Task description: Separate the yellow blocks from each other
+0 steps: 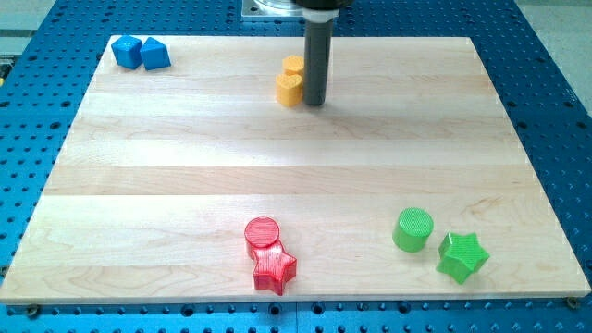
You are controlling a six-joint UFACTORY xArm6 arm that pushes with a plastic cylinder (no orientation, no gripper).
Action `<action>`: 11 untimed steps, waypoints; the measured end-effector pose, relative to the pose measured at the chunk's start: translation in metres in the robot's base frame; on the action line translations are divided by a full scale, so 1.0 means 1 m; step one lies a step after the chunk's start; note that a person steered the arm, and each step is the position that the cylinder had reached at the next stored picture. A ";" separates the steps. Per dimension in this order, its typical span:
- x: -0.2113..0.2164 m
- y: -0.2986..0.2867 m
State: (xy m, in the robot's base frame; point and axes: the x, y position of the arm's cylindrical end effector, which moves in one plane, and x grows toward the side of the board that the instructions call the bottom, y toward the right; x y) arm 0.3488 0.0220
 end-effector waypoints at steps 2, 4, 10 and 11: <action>-0.047 -0.023; 0.033 -0.195; 0.038 -0.081; 0.031 -0.063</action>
